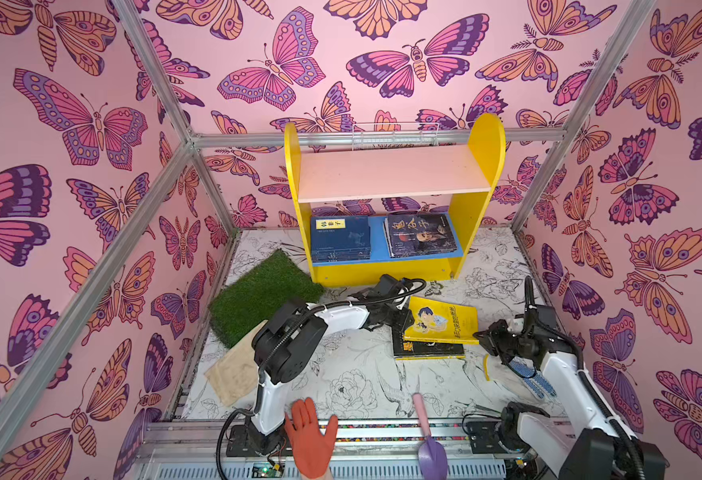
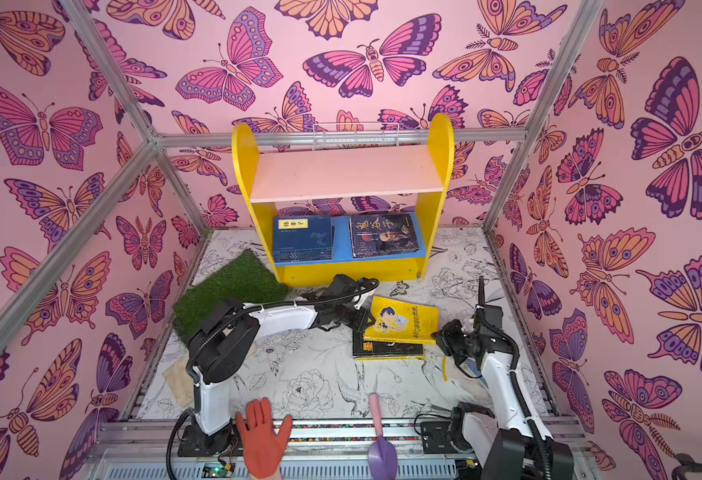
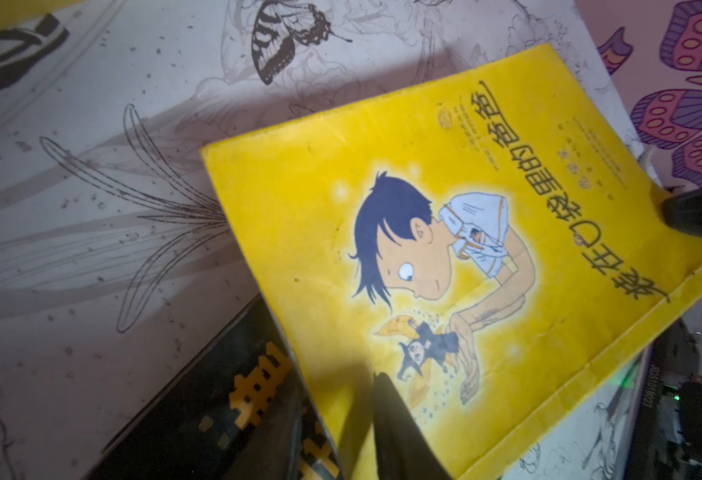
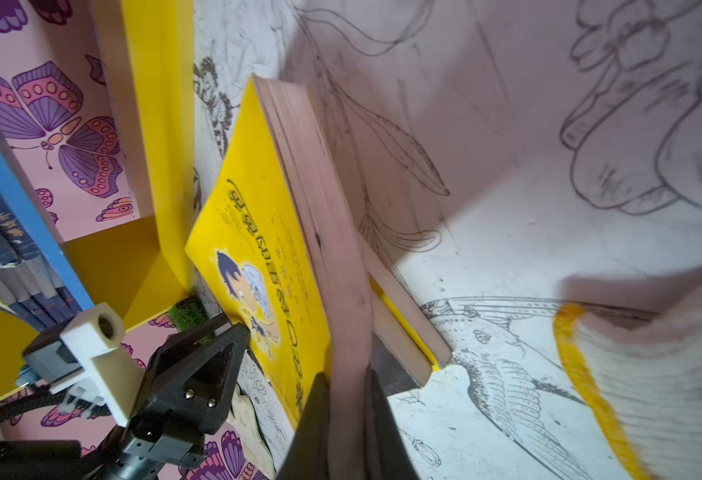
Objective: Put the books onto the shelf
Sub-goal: 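Lift the yellow cartoon book upright with both grippers off the black book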
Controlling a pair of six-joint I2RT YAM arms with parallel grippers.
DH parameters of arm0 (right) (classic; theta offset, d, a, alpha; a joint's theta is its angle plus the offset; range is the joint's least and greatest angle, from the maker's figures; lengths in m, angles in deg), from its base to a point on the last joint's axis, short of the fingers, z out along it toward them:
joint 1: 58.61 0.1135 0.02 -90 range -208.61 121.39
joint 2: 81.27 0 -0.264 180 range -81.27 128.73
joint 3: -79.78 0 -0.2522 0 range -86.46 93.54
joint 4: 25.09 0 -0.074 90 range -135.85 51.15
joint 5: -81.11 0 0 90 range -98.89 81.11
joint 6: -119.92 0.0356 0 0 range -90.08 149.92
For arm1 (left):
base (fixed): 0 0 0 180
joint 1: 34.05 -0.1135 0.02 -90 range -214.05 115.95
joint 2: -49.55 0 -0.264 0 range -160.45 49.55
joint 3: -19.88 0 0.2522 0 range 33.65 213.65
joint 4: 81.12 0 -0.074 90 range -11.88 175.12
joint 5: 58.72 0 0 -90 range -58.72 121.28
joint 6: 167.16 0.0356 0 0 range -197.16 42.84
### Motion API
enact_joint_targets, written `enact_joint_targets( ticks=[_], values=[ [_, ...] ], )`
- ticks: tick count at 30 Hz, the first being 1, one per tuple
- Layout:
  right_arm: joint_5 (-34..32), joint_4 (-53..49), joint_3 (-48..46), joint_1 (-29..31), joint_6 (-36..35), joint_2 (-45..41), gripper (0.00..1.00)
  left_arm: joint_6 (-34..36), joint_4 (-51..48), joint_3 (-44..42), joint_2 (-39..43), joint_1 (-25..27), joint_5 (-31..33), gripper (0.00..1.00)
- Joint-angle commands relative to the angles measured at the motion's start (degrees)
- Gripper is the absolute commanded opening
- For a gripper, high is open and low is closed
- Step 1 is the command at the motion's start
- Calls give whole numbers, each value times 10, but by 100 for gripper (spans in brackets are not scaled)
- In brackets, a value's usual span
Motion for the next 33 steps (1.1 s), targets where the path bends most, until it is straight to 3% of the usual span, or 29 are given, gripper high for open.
enact_joint_targets(
  ticks=[1,4,7,9,13,16,22,25,33],
  values=[
    [23,-11,35,4,-17,-17,0,-16,-44,-38,50,-32,-59,45],
    [69,34,39,4,35,-22,0,-52,-21,-65,112,-80,-149,61],
    [97,81,38,5,88,-26,0,-101,-1,-94,150,-120,-222,61],
    [113,109,38,5,117,-29,0,-129,0,-107,160,-135,-259,80],
    [129,149,36,5,162,-37,0,-171,16,-127,157,-137,-316,95],
    [133,180,30,5,188,-44,0,-190,37,-130,150,-137,-321,100],
    [136,193,35,7,197,-50,0,-220,63,-92,109,-131,-331,100],
    [140,196,36,11,199,-50,0,-267,132,-90,94,-131,-329,100],
    [138,238,29,47,225,-51,0,-311,184,-58,57,-120,-311,94]
  ],
)
